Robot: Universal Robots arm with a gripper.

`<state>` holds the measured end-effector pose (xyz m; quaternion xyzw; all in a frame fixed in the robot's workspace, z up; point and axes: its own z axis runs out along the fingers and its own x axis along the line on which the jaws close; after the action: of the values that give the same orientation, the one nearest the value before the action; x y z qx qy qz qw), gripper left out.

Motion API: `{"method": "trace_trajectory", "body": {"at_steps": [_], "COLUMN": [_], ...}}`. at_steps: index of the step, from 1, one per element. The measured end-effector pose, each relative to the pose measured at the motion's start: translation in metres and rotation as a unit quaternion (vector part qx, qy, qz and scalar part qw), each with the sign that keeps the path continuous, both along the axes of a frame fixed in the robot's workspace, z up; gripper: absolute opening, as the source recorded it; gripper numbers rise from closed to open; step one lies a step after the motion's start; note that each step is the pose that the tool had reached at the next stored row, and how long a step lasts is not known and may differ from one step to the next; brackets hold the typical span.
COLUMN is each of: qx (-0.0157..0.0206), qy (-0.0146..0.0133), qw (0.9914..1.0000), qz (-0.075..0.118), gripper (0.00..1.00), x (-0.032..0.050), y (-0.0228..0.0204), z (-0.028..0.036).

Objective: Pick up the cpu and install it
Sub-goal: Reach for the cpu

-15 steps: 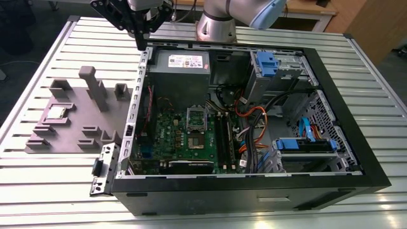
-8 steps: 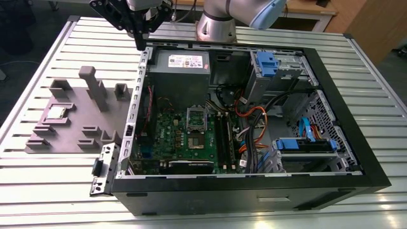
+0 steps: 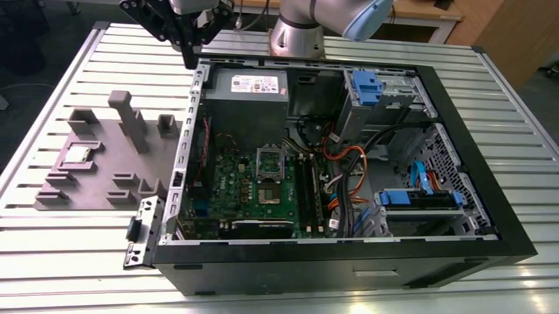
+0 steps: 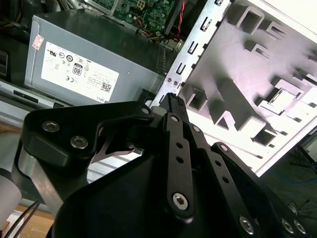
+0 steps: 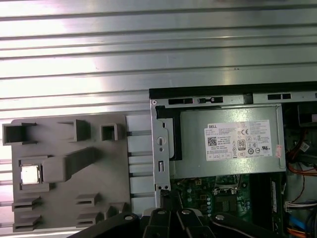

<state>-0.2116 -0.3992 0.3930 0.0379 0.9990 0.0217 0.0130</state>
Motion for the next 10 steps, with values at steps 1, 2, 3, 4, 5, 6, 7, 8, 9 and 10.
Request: {"method": "trace_trajectory", "body": {"at_steps": [1,2,3,4,5,6,7,8,9,10], "qx": [0.0000,0.0000,0.0000,0.0000,0.0000,0.0000,0.0000,0.0000,0.0000,0.0000], "qy": [0.0000,0.0000,0.0000,0.0000,0.0000,0.0000,0.0000,0.0000,0.0000,0.0000], "qw": [1.00000,1.00000,1.00000,1.00000,1.00000,1.00000,1.00000,1.00000,1.00000,1.00000], "qz": [0.000,0.000,0.000,0.000,0.000,0.000,0.000,0.000,0.000,0.000], "gripper": [0.11,0.11,0.11,0.11,0.11,0.11,0.11,0.11,0.11,0.11], "x": [-0.0005,-0.0011,-0.0017,-0.0023,-0.0030,-0.0037,-0.0044,-0.0051,-0.0058,-0.0065], "y": [0.0000,0.0000,0.0000,0.0000,0.0000,0.0000,0.0000,0.0000,0.0000,0.0000], "z": [0.0000,0.0000,0.0000,-0.0001,0.0000,0.0000,0.0000,0.0000,0.0000,0.0000]}}
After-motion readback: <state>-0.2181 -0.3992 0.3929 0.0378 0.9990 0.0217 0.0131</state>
